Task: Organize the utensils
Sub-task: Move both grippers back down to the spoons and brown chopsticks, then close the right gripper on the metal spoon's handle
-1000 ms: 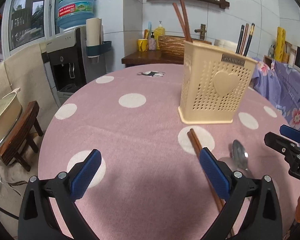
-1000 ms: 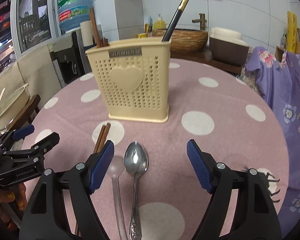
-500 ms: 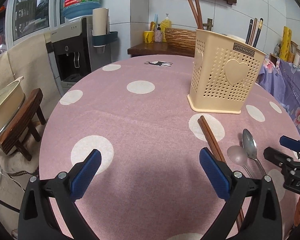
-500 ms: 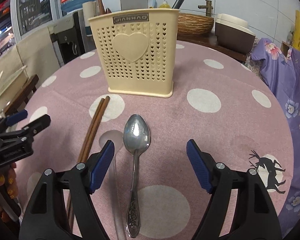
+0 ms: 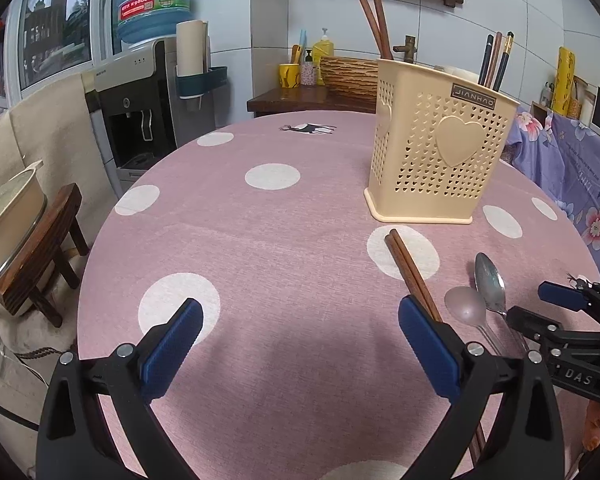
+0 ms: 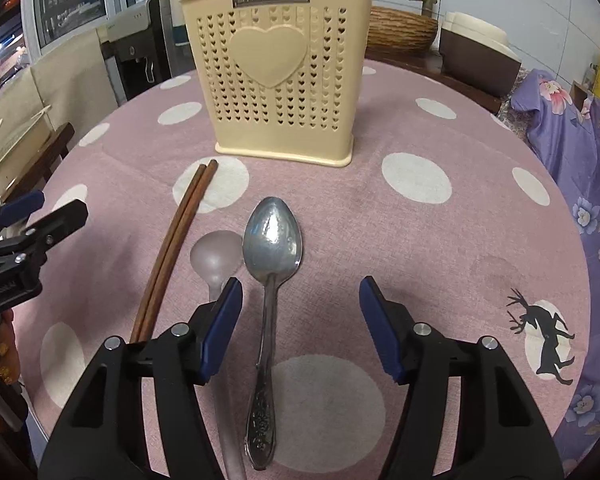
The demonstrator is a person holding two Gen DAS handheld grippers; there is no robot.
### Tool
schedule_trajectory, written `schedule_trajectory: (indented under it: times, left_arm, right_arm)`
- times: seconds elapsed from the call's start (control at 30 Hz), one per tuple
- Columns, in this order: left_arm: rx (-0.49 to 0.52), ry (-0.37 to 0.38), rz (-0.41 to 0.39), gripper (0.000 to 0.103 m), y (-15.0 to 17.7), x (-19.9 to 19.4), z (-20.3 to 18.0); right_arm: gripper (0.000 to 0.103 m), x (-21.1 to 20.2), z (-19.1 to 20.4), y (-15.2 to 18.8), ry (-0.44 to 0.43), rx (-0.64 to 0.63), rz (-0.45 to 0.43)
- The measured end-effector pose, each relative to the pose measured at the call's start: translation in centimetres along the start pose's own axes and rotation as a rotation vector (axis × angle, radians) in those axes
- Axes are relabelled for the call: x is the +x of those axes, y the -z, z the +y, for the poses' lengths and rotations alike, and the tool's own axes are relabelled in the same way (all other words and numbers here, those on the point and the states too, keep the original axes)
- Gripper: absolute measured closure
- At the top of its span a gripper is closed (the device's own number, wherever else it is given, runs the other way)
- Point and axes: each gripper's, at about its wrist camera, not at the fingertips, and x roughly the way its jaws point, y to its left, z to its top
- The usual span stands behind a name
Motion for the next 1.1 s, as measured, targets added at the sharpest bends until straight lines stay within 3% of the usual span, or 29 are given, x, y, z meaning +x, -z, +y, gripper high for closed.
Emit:
schedule_trajectory:
  times: [0.5,0.63,0.73,0.83,0.93,1.1]
  left_arm:
    - [-0.020,0.011,0.000,0.006,-0.1,-0.2,0.4]
    - [-0.024,0.015,0.001,0.006,-0.1,-0.1,0.5]
    - [-0.023,0.017,0.007,0.006,-0.2,0.1,0.4]
    - [-0.018,0.031,0.017,0.006,-0.4,0.3,0.2]
    - [0.000,0.059,0.037,0.010,-0.5,0.7,-0.6]
    - [0.049,0.133,0.095,0.027,-0.3,1.6,-2.9]
  right_arm:
    - [0.044,2.6,1.8,-1.5,-0.001,-0.022,0.041]
    - [0.051,3.0,2.2,-2.1,0.007,-0.012,0.036]
    - [0.065,3.2,2.2,-2.5,0.009,-0.012,0.031]
    - [0.065,3.2,2.1,-2.6,0.002,-0.006,0.032]
    - [0.065,2.9,1.5,-2.6,-0.018,0.025,0.025]
    - [0.065,2.0,0.1,-2.4,-0.021,0.069,0.002]
